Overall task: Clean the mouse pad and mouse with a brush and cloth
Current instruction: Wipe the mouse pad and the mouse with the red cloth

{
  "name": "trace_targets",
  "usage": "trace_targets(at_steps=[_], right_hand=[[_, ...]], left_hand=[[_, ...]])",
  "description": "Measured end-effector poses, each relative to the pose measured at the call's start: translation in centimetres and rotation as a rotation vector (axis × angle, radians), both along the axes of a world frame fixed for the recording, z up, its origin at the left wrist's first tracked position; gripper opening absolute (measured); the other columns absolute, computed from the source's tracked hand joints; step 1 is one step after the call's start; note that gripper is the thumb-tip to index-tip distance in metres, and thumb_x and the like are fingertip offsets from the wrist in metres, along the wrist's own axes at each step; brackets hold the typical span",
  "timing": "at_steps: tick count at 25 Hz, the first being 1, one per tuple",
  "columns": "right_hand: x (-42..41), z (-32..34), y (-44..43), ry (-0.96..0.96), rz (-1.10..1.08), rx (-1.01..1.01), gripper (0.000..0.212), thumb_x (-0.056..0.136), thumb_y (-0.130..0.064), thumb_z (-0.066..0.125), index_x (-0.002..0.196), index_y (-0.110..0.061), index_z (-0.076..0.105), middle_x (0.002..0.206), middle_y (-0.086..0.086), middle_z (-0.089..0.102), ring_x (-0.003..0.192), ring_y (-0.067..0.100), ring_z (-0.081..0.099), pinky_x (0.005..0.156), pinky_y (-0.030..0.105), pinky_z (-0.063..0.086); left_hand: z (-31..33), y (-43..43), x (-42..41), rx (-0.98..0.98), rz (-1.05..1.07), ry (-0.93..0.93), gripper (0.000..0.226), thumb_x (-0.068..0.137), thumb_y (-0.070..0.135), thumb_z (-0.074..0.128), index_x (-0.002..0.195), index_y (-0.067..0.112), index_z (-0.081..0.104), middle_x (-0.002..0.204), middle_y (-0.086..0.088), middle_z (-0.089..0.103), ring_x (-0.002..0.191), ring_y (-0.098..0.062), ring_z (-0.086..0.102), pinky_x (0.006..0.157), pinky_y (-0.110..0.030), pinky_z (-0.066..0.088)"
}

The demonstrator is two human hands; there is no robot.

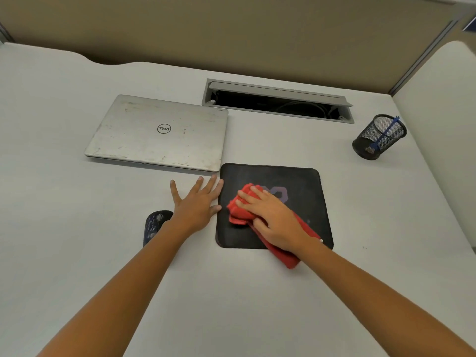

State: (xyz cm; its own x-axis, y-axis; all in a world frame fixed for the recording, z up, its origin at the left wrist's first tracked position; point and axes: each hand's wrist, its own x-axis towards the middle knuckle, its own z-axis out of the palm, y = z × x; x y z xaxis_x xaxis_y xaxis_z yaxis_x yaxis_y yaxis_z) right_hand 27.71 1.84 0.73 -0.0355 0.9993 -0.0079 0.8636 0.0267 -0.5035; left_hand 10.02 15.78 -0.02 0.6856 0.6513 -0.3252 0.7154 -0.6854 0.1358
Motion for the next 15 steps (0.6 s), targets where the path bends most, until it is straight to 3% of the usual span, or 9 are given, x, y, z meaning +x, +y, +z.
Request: trace_targets(at_steps=[4,7,11,15], right_hand=[[-0.8,-0.5,-2.2,0.010,0.358,-0.014,0.053,0.082,-0.008,0.048,0.132,-0.025,0.056,0.147,-0.012,0.042,0.144,0.004,0.020,0.120,0.030,0.015],[2.8,0.5,-3.5,0.036,0.315,-0.019,0.049,0.083,-0.011,0.047,0.128,-0.026,0.059,0.144,-0.014,0.045,0.142,0.002,0.024,0.119,0.034,0.022],[-2.0,0.2,-0.7,-0.071,0.336,-0.051,0.052,0.090,-0.017,0.046,0.141,-0.027,0.044,0.153,-0.011,0.032,0.146,0.004,0.007,0.120,0.025,0.003],[1.0,0.5,-2.7,-0.187,0.432,-0.054,0.055,0.090,-0.019,0.041,0.145,-0.026,0.037,0.156,-0.009,0.025,0.147,0.006,0.005,0.122,0.032,0.007]], left_hand=[[-0.3,0.0,-0.1,0.010,-0.001,-0.009,0.059,0.102,0.046,0.025,0.151,0.040,-0.008,0.161,0.015,-0.011,0.149,-0.014,-0.007,0.102,-0.072,-0.014],[-0.3,0.0,-0.1,0.013,0.000,-0.007,0.060,0.102,0.046,0.025,0.151,0.040,-0.009,0.161,0.013,-0.012,0.149,-0.014,-0.009,0.102,-0.071,-0.017],[-0.3,-0.1,0.1,0.028,-0.001,0.004,0.060,0.102,0.045,0.026,0.151,0.039,-0.009,0.161,0.013,-0.011,0.149,-0.014,-0.008,0.103,-0.072,-0.013],[0.0,0.0,-0.1,0.039,-0.016,0.001,0.061,0.101,0.048,0.027,0.151,0.039,-0.008,0.161,0.013,-0.010,0.149,-0.014,-0.006,0.103,-0.072,-0.013]])
